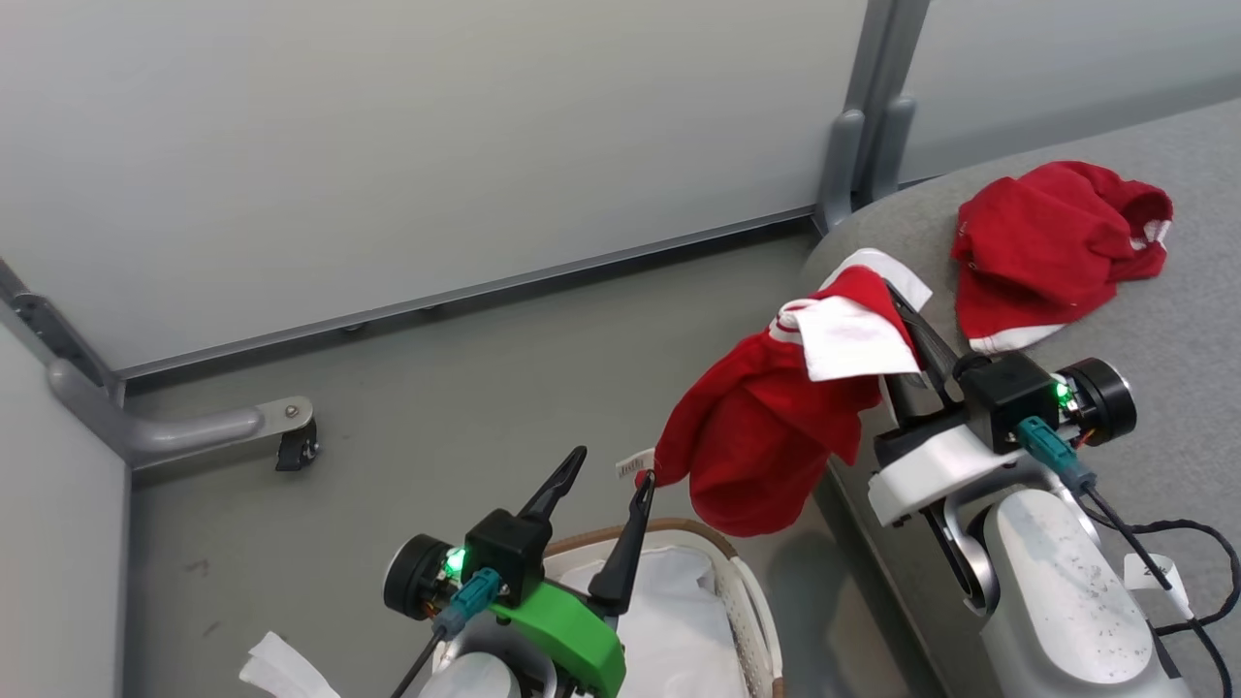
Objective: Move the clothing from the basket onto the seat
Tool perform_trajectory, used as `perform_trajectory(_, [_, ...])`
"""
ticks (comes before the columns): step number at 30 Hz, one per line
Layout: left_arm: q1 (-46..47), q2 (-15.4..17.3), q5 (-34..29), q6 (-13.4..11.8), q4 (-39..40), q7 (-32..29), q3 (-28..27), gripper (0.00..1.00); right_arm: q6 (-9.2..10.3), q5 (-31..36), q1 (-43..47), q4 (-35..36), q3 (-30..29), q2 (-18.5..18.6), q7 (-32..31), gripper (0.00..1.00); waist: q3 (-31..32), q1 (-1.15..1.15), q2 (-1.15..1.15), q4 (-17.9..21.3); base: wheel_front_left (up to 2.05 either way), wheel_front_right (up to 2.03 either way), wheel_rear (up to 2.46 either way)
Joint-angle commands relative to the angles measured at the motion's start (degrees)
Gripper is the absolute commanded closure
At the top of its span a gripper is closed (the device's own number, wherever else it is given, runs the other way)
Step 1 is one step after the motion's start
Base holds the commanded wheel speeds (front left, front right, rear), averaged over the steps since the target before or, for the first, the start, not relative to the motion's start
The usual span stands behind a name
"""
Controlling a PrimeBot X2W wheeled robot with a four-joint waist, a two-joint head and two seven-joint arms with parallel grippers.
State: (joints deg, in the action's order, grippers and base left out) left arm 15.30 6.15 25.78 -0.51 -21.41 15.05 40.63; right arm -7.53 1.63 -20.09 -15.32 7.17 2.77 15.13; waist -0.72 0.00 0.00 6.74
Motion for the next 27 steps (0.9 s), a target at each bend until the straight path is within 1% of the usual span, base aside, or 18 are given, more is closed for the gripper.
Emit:
perform_trajectory(1, [-0.9, -0.3, -0.6, 0.1, 0.4, 0.2, -0.9, 0.0, 0.08, 0.4, -0.7, 0.5, -0.5, 0.2, 0.0, 1.0, -0.8, 0.0, 0.0, 3.1, 0.0, 0.0, 0.0])
perform_trajectory(5, [-1.5, -0.7, -2.5, 0.8, 0.8, 0.1, -2.7, 0.0, 0.08, 1.3, -1.3, 1.4, -2.0, 0.2, 0.0, 1.0, -2.1, 0.0, 0.0, 7.8, 0.0, 0.0, 0.0])
perform_trajectory(12, [-1.2, -1.5, -5.0, 2.0, 0.4, 0.1, -4.9, 0.0, 0.08, 3.1, -2.2, 2.6, -3.5, 0.2, 0.0, 1.0, -5.0, 0.0, 0.0, 17.2, 0.0, 0.0, 0.0])
perform_trajectory(16, [-0.4, -1.9, -6.6, 3.1, -0.1, 0.1, -5.4, 0.0, 0.07, 3.2, -2.5, 3.0, -4.5, 0.1, 0.0, 1.0, -6.4, 0.0, 0.0, 21.2, 0.0, 0.0, 0.0])
perform_trajectory(19, [0.2, -2.1, -7.5, 3.7, -0.5, 0.1, -5.8, 0.0, 0.08, 2.7, -2.6, 3.3, -5.0, 0.1, 0.0, 1.0, -7.3, 0.0, 0.0, 23.3, 0.0, 0.0, 0.0])
perform_trajectory(21, [0.5, -2.2, -8.0, 4.1, -0.7, 0.1, -5.9, 0.0, 0.08, 2.3, -2.5, 3.5, -5.7, 0.2, 0.0, 1.0, -7.8, 0.0, 0.0, 24.0, 0.0, 0.0, 0.0])
perform_trajectory(27, [0.8, -2.4, -9.6, 5.0, -1.3, 0.1, -6.2, 0.0, 0.08, 2.0, -3.2, 4.2, -7.6, 0.2, 0.0, 1.0, -8.9, 0.0, 0.0, 24.2, 0.0, 0.0, 0.0])
